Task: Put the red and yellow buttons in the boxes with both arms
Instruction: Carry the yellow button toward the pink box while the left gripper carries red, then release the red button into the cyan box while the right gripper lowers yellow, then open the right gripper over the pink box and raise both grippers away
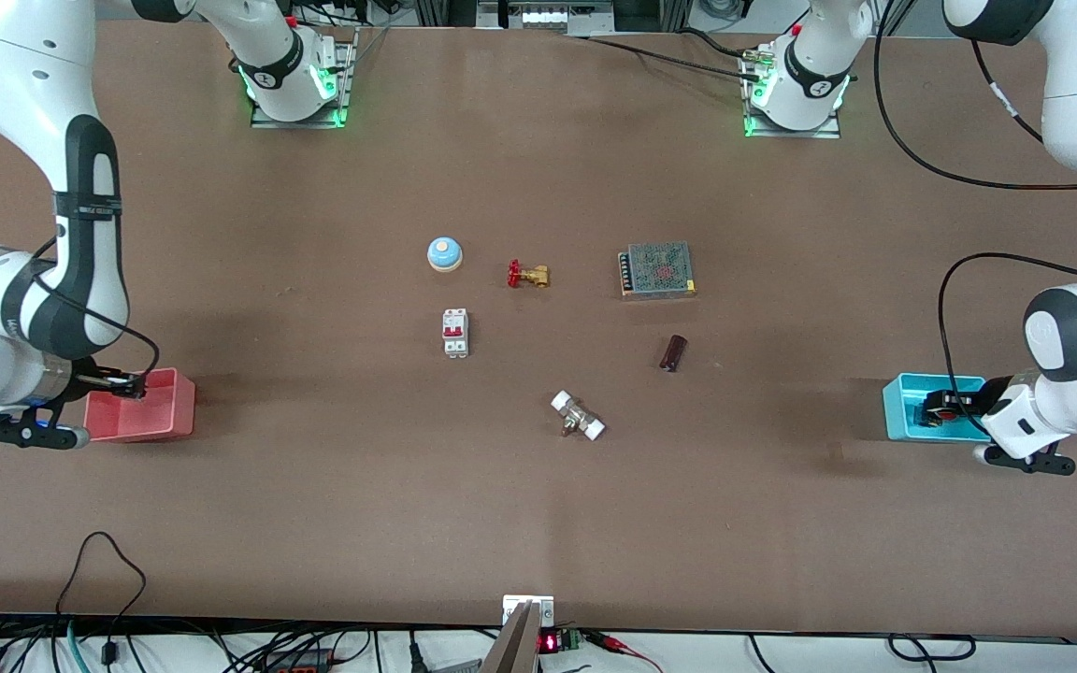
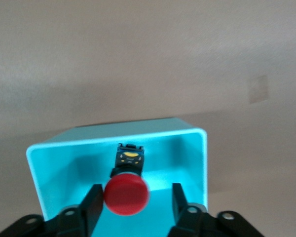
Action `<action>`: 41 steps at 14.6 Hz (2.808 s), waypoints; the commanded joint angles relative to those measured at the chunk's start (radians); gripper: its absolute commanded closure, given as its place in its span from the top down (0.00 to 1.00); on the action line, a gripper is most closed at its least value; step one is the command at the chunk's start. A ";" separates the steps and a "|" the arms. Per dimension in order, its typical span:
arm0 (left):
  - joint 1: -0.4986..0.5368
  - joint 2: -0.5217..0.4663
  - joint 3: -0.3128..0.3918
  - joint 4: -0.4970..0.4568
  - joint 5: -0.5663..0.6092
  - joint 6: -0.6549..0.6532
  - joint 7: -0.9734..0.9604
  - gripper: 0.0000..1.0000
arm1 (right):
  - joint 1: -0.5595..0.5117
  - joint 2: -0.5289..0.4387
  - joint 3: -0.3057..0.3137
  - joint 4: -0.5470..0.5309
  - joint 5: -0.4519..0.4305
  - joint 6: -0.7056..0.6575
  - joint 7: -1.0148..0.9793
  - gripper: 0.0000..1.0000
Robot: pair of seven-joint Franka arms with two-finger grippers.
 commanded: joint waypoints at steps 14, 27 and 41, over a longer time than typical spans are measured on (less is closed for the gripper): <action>-0.157 -0.348 -0.039 -0.018 0.024 -0.202 -0.297 0.94 | -0.068 0.145 0.016 0.003 0.162 0.129 -0.188 0.38; -0.155 -0.677 -0.066 -0.089 0.018 -0.369 -0.355 1.00 | -0.054 -0.023 0.004 0.098 0.173 -0.063 -0.180 1.00; -0.146 -0.668 -0.069 -0.011 -0.007 -0.422 -0.348 1.00 | 0.089 -0.312 0.024 0.180 0.009 -0.356 -0.051 1.00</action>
